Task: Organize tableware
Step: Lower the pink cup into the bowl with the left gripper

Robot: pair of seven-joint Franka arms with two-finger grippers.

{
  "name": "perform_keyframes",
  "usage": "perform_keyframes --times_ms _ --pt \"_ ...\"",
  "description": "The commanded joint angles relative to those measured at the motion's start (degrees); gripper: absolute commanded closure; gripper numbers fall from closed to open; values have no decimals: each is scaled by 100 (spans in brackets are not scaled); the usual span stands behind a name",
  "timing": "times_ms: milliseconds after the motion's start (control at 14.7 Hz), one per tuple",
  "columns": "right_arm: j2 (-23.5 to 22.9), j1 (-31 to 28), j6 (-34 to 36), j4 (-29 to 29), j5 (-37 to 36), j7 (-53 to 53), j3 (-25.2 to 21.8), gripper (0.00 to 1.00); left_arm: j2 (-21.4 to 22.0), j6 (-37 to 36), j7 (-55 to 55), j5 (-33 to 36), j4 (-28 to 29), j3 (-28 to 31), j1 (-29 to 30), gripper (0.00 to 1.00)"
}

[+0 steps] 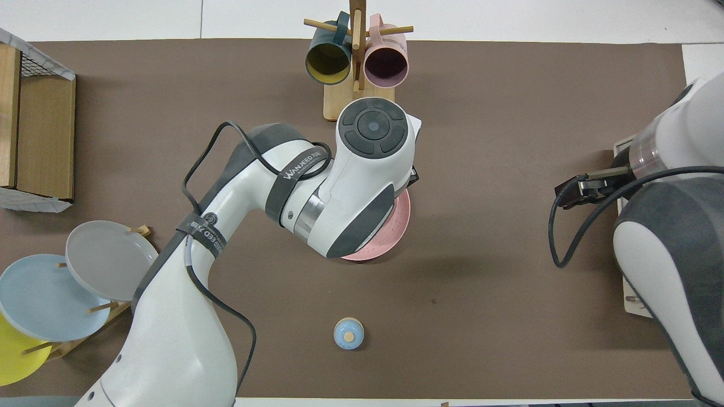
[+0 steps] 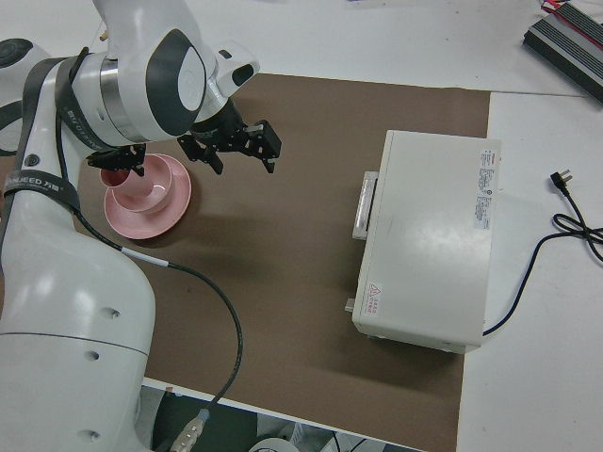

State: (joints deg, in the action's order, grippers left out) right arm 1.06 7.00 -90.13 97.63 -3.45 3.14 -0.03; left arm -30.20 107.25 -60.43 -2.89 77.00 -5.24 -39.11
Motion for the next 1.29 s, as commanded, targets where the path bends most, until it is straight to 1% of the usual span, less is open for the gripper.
perform_keyframes --times_ms 0,204,408,544,612,748,816,884,1020,1088,1224 --pt "-105 -111 -93 -33 204 -279 -173 0 -30 67 -110 130 17 102 -88 100" --pt "-123 -111 -67 -104 195 -331 -182 0 -214 120 -101 245 35 94 -88 100" --pt "-123 -164 -14 -87 248 -375 -182 0 -214 173 -92 245 105 94 -80 100" --pt "-106 -200 100 -95 529 -411 -243 0 -206 339 -92 245 262 94 -88 100" --pt "-80 -191 109 -95 538 -402 -252 0 -188 444 -83 262 376 94 -97 100" --pt "-79 -182 57 -95 538 -376 -357 0 -179 472 -22 368 404 94 -80 100" --pt "-79 -191 65 -95 564 -375 -444 0 -179 454 -22 377 404 94 -71 59" --pt "-71 -191 65 -95 573 -375 -489 0 -179 402 -22 394 378 102 -71 1" --pt "-70 -191 65 -95 573 -375 -489 0 -144 183 13 499 255 102 -10 0" --pt "-70 -182 91 -95 573 -375 -489 0 -57 103 101 491 228 129 52 0" --pt "-44 -182 127 -87 556 -375 -498 0 425 -229 486 430 246 120 323 0"
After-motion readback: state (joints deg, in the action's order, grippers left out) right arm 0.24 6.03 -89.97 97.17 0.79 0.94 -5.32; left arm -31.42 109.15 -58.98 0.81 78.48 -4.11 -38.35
